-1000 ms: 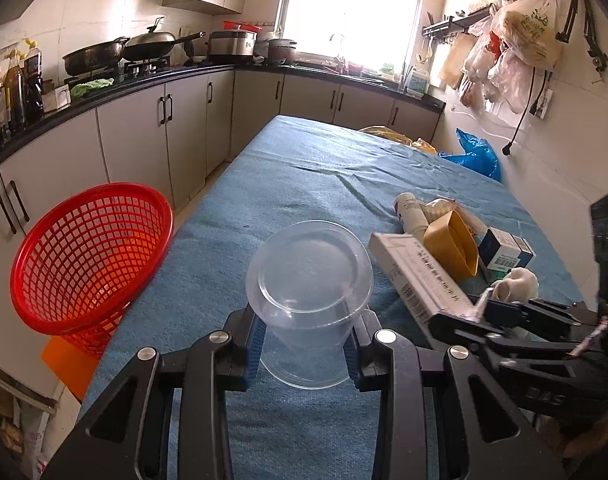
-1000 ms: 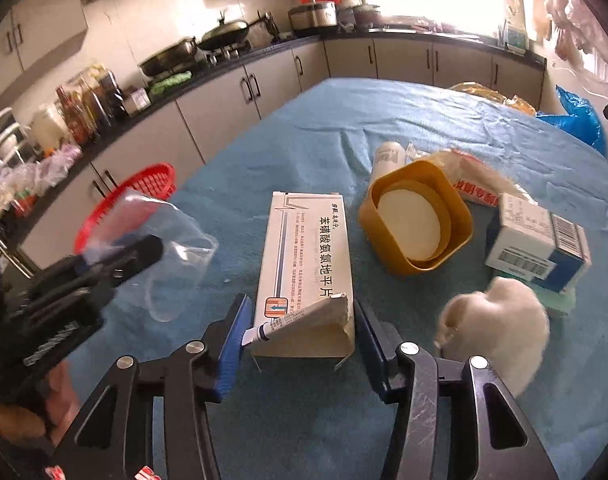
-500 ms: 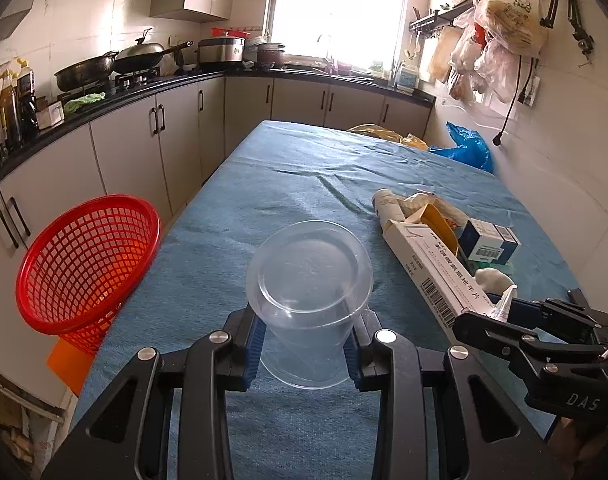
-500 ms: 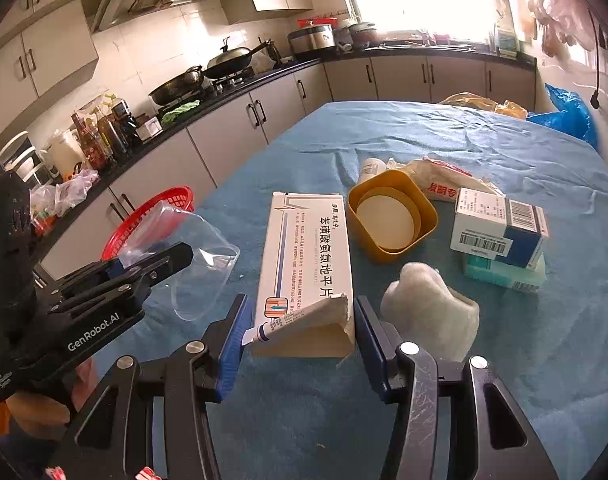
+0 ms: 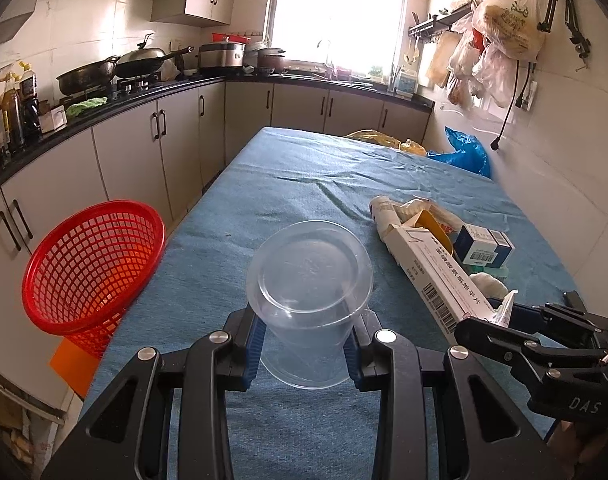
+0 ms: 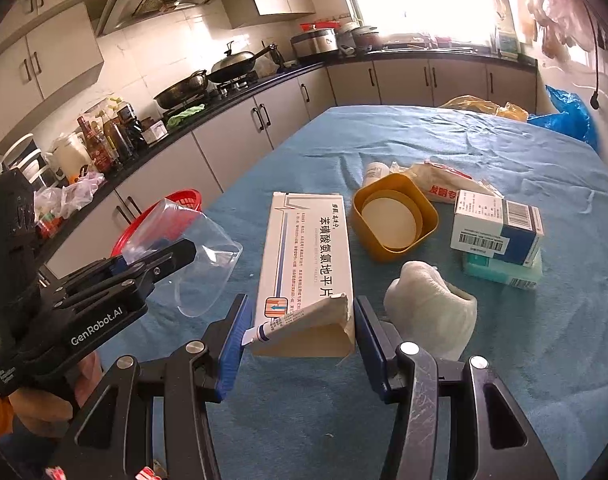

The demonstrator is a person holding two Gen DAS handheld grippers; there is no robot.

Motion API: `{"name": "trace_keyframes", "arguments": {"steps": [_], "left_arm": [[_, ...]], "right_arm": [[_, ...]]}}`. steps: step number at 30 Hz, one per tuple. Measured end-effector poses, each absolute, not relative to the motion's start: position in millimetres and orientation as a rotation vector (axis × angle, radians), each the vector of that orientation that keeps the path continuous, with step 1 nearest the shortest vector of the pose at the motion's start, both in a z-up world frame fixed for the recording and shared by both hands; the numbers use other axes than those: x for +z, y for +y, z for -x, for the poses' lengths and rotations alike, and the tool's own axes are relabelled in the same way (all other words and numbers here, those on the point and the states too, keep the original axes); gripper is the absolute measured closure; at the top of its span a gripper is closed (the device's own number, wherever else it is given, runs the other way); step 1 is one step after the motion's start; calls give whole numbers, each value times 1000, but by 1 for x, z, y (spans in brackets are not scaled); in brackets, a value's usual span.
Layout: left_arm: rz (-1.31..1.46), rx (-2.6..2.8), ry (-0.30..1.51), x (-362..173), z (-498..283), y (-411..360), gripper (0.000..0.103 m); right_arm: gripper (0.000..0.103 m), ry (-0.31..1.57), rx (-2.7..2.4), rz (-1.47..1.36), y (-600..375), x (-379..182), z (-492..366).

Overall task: Collect trash
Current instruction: 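Carry the clear cup with the left gripper toward the red basket, then open the left gripper over the red basket while the right drops the medicine box in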

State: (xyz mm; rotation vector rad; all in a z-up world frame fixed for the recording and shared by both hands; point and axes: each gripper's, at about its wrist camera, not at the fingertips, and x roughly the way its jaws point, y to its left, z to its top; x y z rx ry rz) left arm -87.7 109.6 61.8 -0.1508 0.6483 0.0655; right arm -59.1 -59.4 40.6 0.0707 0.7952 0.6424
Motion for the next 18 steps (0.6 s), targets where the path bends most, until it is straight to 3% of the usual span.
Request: {"name": "trace_keyframes", "arguments": {"steps": [18], "left_arm": [[235, 166, 573, 86, 107, 173, 70]], "right_arm": [[47, 821, 751, -24, -11, 56, 53]]}}
